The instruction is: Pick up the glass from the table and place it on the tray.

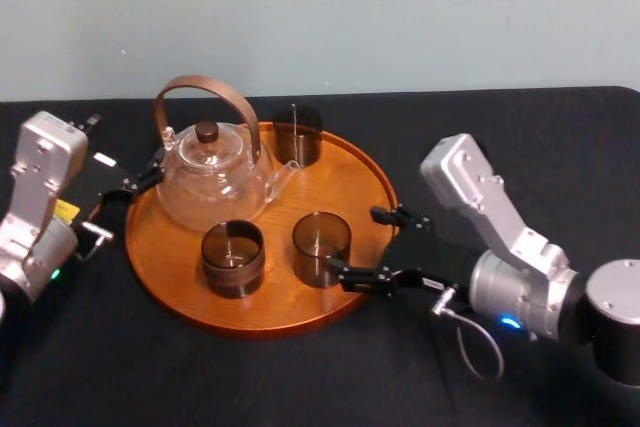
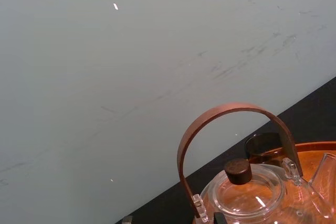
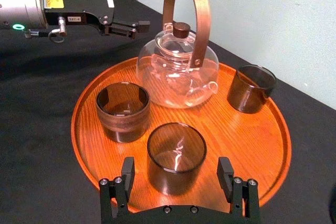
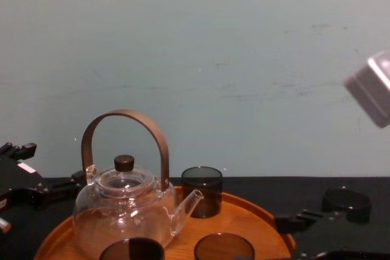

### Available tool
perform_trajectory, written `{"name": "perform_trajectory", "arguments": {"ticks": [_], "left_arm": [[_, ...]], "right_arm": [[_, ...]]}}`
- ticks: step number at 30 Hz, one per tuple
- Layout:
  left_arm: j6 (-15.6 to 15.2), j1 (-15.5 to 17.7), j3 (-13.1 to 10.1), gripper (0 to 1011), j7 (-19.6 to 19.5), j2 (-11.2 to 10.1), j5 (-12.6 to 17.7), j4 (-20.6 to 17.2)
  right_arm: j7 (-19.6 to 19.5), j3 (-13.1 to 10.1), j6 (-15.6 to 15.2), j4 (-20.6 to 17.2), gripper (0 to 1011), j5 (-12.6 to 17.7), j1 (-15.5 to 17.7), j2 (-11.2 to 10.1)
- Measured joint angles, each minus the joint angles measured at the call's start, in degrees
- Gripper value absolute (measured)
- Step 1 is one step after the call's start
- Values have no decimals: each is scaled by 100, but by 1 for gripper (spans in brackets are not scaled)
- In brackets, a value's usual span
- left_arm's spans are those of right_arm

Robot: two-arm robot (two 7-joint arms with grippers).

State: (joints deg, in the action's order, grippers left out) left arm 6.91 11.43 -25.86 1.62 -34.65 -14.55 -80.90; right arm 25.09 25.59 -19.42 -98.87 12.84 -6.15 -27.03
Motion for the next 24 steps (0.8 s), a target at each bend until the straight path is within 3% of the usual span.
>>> {"name": "perform_trajectory", "arguments": {"ticks": [7, 13, 24], "left_arm": [[0, 0, 0, 1001, 0, 0, 0, 0], [0, 0, 0, 1001, 0, 0, 0, 0], [0, 0, 0, 1001, 0, 0, 0, 0]], "right_arm": [[-16, -205, 51, -245, 1002, 131, 269, -275], [-88, -532, 119, -442, 1003, 335, 567, -534], [-261, -1141, 299, -392, 1002, 804, 845, -689]]}}
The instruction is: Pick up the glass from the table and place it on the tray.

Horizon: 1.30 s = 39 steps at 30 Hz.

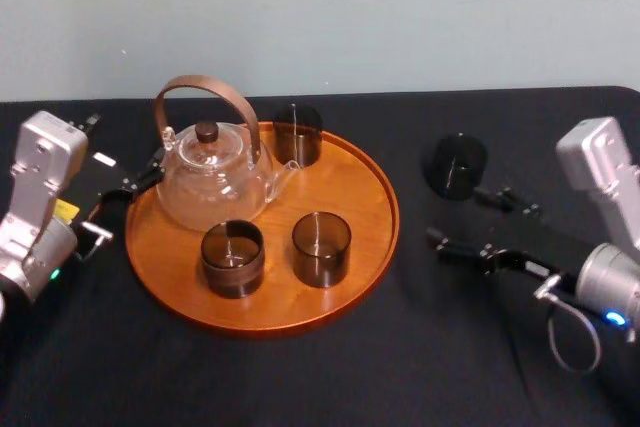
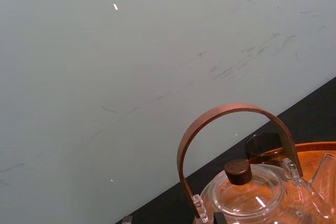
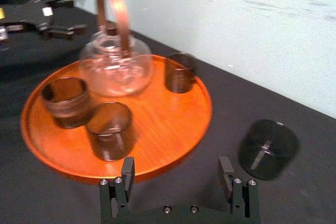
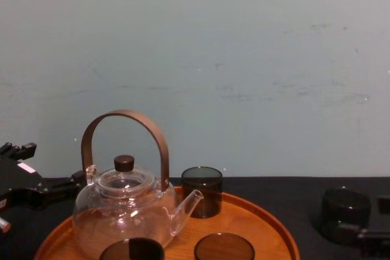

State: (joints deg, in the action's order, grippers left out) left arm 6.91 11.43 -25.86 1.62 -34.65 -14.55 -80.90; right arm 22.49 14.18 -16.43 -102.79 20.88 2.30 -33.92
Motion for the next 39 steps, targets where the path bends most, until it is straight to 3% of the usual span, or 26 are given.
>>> {"name": "perform_trajectory", "arguments": {"ticks": [8, 14, 27, 39], "left_arm": [[0, 0, 0, 1001, 0, 0, 0, 0], [0, 0, 0, 1001, 0, 0, 0, 0], [0, 0, 0, 1001, 0, 0, 0, 0], [0, 0, 0, 1002, 0, 0, 0, 1]], "right_arm": [[-85, -335, 107, 524, 1002, 450, -163, 92], [-117, -323, 140, 1018, 1002, 580, -493, 193], [-231, 50, 190, 1895, 1002, 360, -1241, 438], [-245, 71, 230, 2126, 1002, 275, -1347, 525]]}}
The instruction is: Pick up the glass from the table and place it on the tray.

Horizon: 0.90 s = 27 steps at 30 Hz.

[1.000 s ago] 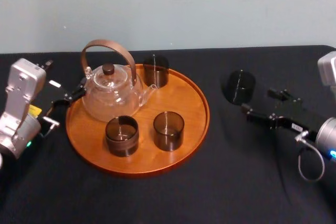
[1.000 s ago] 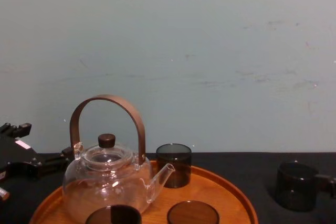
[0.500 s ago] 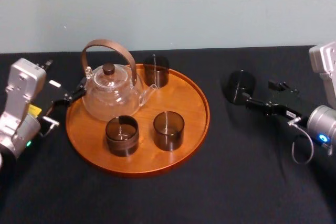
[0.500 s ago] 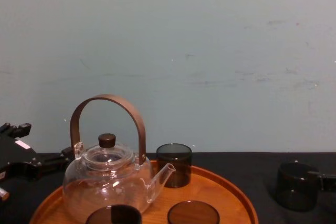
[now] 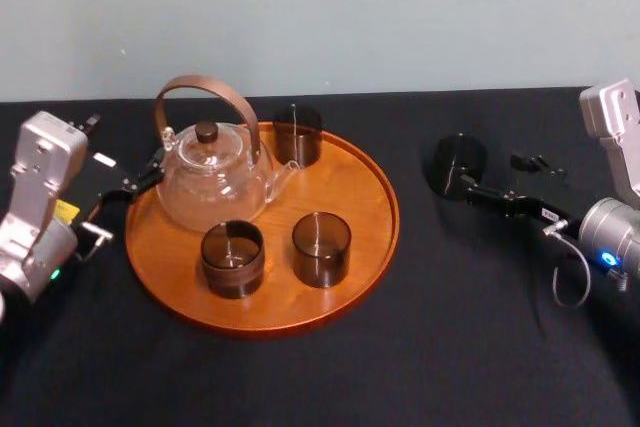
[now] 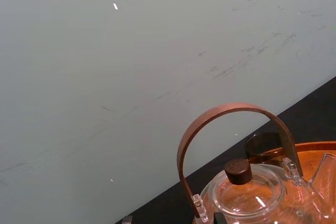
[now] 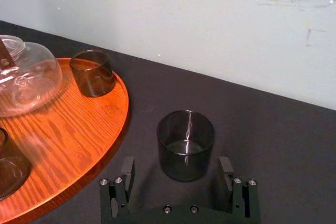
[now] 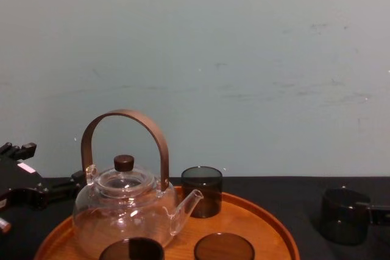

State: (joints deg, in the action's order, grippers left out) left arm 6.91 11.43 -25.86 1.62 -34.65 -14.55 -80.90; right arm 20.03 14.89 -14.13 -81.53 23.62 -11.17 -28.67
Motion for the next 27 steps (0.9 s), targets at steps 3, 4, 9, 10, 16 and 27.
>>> {"name": "perform_trajectory", "arguments": {"ticks": [3, 4, 9, 10, 16, 27], "left_arm": [[0, 0, 0, 1001, 0, 0, 0, 0], [0, 0, 0, 1001, 0, 0, 0, -1], [0, 0, 0, 1002, 0, 0, 0, 0], [0, 0, 0, 1001, 0, 0, 0, 0], [0, 0, 0, 1001, 0, 0, 0, 0], [0, 0, 0, 1001, 0, 0, 0, 0]], "right_arm": [[0, -14, 4, 23, 1002, -6, -5, 10], [1, -17, 7, 27, 1003, -7, -6, 12], [18, -33, 37, 75, 1002, -11, -18, 35], [21, -33, 41, 83, 1002, -11, -22, 39], [51, -22, 87, 208, 1002, -33, -102, 90], [117, 50, 181, 704, 1002, -107, -431, 242]]}}
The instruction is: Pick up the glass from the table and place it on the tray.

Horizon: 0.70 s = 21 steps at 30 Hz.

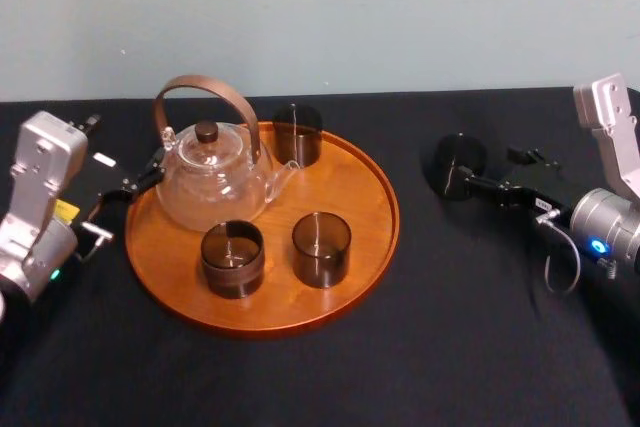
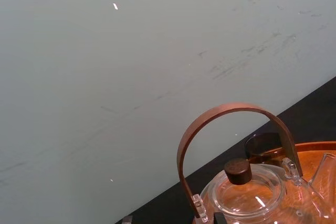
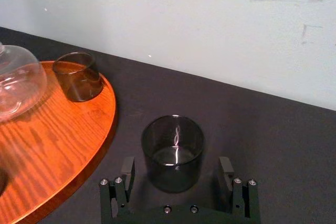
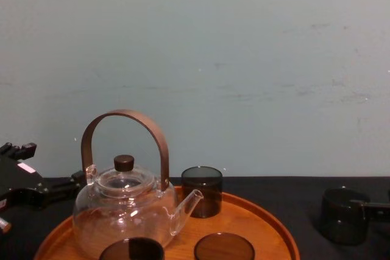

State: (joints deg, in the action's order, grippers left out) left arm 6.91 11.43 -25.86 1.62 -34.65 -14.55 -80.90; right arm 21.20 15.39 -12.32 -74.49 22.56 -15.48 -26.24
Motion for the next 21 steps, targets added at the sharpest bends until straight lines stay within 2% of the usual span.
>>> {"name": "perform_trajectory", "arguments": {"ticks": [21], "left_arm": [[0, 0, 0, 1001, 0, 0, 0, 0]], "right_arm": [[377, 254, 356, 1263, 1002, -209, -886, 340]]}}
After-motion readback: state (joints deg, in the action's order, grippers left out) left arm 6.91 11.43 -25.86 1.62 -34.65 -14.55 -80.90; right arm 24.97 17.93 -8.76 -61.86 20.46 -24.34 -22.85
